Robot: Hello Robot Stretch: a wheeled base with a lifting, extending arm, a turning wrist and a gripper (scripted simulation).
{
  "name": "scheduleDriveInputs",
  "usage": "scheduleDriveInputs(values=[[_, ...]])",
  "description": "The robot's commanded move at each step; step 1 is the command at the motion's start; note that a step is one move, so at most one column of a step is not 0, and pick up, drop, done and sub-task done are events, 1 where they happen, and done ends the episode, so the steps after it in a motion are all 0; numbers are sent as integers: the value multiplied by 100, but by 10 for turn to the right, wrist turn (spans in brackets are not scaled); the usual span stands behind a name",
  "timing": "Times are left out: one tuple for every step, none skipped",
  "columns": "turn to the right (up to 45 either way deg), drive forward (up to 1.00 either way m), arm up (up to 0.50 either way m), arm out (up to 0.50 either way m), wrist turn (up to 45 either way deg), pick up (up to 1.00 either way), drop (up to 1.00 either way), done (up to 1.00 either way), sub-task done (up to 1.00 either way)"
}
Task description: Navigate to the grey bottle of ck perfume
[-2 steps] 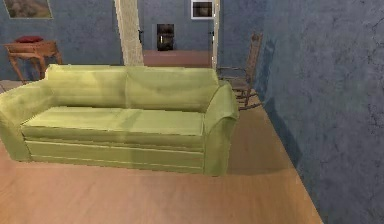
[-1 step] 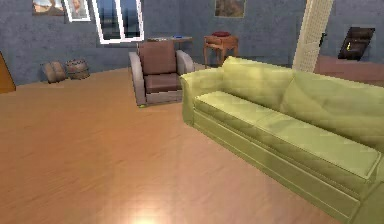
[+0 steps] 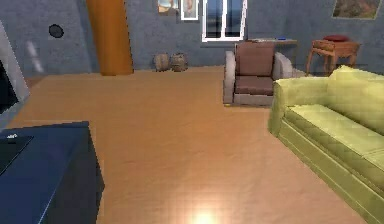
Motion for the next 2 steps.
scheduleDriveInputs(values=[[0,100,0,0,0,0,0,0,0],[-30,0,0,0,0,0,0,0,0]])
